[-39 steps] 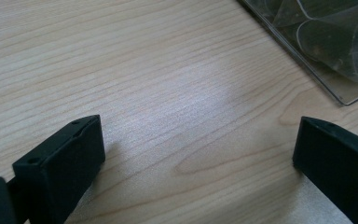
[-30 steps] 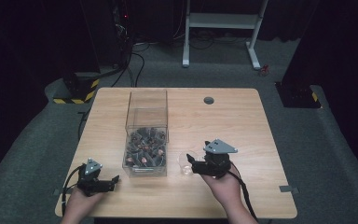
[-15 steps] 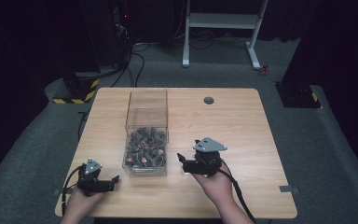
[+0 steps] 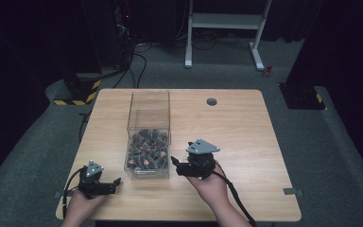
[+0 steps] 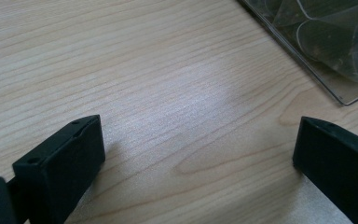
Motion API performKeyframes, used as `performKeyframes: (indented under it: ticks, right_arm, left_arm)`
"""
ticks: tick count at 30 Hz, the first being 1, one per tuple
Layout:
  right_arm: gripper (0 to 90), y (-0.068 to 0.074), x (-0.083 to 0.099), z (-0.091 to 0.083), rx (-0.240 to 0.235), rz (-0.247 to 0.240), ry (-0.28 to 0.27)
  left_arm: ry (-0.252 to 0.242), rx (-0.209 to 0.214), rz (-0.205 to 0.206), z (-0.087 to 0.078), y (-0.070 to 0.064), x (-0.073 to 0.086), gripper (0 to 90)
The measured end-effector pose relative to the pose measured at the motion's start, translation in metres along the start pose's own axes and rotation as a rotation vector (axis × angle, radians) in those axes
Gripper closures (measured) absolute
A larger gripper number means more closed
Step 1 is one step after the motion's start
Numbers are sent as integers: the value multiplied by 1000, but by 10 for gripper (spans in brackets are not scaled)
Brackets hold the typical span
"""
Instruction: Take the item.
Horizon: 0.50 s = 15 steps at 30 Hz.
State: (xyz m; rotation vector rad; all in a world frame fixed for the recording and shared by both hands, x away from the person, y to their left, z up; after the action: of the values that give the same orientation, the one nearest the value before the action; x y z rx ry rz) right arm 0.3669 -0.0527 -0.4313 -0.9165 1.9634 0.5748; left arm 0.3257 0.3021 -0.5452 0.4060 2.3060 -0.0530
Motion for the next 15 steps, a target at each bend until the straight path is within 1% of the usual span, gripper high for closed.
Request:
performKeyframes:
  ticks: [6, 7, 10, 11, 15]
  right_arm:
    - [214, 6, -3, 5, -16, -11, -2]
    - [215, 8, -4, 6, -19, -6, 1]
    - [216, 10, -5, 9, -28, -15, 0]
    - [216, 12, -5, 10, -30, -11, 3]
    - [218, 16, -7, 15, -41, -23, 5]
  left_arm:
    - [0, 0, 0, 0, 0, 0, 24]
    - [0, 0, 0, 0, 0, 0, 24]
    - [0, 0, 0, 0, 0, 0, 24]
    - [0, 0, 0, 0, 0, 0, 24]
    - [0, 0, 0, 0, 0, 0, 24]
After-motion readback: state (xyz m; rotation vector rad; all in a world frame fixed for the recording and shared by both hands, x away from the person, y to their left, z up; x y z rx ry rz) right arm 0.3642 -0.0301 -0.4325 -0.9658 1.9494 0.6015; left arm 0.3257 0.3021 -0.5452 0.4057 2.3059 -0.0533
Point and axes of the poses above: each handheld gripper's, and its own axes: z roughly forward along the jaws, x roughly out of its underside, y roughly to its left, the point moved 2 cm from there along z, roughly forward along the jaws, and after that the axes turned 7 degrees about -x, right-handed, at the moved point
